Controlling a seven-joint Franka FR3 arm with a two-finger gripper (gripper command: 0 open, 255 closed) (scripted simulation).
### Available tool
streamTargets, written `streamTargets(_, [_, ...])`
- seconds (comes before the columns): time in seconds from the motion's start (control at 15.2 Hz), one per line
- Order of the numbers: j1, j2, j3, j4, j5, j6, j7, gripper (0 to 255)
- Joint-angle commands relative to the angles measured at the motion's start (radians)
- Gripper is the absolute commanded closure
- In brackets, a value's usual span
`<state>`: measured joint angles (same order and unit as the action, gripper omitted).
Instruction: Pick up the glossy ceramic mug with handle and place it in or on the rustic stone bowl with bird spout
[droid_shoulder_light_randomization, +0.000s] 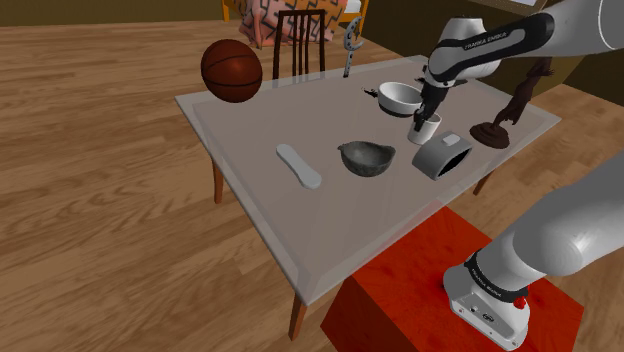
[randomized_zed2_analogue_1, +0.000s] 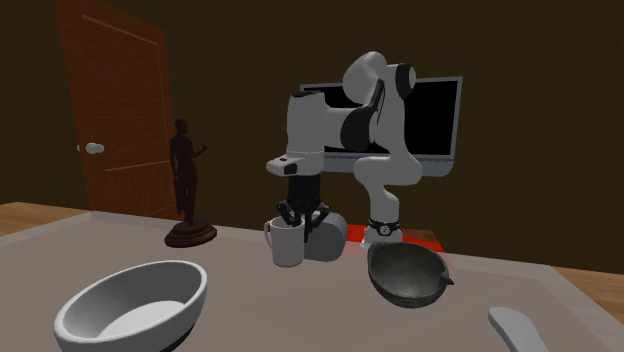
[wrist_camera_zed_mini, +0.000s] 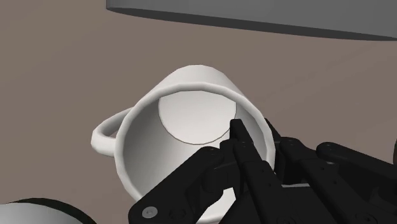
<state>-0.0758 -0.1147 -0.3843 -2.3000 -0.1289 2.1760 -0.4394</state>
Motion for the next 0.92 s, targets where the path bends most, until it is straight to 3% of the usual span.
streamTargets(0.0, [0.001,-0.012,0.002,0.015,-0.003,-0.027,0.002,255])
streamTargets(0.86, [0.003,-0.079,0.017,0.130,-0.014,-0.206,0.007,255])
